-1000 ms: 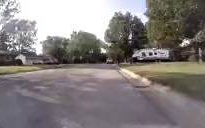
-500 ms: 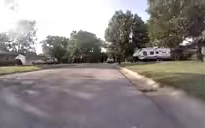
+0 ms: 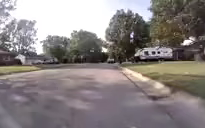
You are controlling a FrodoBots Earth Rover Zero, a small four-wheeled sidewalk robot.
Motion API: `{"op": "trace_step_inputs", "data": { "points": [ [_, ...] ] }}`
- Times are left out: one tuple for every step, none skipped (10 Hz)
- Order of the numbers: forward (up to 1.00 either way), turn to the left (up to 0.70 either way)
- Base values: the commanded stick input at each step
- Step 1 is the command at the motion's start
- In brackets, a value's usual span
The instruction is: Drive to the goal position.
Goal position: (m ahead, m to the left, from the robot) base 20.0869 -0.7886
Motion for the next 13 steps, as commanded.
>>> {"op": "trace_step_inputs", "data": {
  "points": [
    [0.85, -0.08],
    [0.85, 0.0],
    [0.85, 0.0],
    [0.85, 0.0],
    [0.85, 0.0],
    [0.85, 0.0],
    [0.85, 0.0],
    [0.85, 0.0],
    [0.85, 0.0],
    [0.85, 0.0],
    [0.85, 0.0],
    [0.85, 0.0],
    [0.85, 0.0]
  ]
}}
